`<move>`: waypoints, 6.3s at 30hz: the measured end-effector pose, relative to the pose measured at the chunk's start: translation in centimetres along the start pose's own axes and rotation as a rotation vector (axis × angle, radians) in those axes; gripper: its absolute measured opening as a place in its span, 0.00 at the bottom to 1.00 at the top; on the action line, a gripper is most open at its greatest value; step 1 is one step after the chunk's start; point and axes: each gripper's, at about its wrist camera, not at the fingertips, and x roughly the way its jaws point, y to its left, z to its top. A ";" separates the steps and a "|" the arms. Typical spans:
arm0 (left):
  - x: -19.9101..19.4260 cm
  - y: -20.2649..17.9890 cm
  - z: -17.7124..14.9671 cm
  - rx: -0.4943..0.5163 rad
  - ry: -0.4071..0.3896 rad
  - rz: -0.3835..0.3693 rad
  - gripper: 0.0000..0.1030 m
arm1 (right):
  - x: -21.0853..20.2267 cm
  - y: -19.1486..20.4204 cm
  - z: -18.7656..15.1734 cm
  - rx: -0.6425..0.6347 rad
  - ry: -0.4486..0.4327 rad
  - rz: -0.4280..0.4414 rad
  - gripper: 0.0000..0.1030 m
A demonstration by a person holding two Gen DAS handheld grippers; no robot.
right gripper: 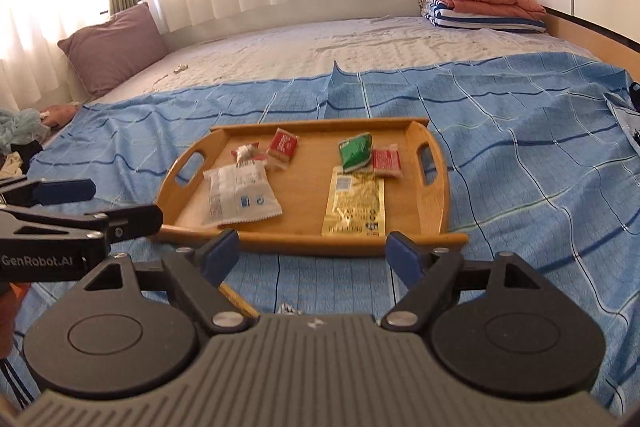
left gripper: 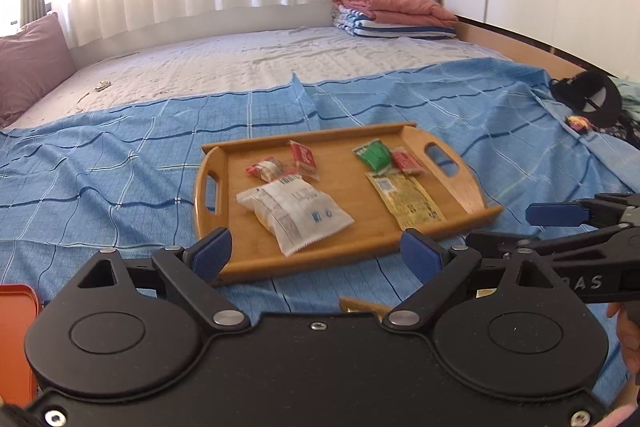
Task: Organize snacks
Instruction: 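Move both tools back over the snack pile, then grasp the round sauce cup with the left tool while the right tool grasps the long gold packet, then carry the sauce cup and gold packet over the wooden tray with both tools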
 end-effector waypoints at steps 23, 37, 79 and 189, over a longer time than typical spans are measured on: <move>-5.1 -2.7 -10.7 -0.043 0.011 -0.020 0.86 | -3.6 -1.7 -9.7 -0.050 -0.001 -0.055 0.86; -1.2 -6.9 -13.2 -0.023 -0.001 -0.064 0.56 | -1.7 -1.1 -12.1 -0.126 0.004 -0.132 0.85; -1.0 -4.1 -14.2 -0.095 0.023 0.022 0.42 | -1.1 -0.2 -12.3 -0.060 -0.059 -0.115 0.66; 10.1 7.2 6.2 -0.242 0.004 0.005 0.42 | 5.2 -4.7 6.4 0.082 -0.167 -0.098 0.63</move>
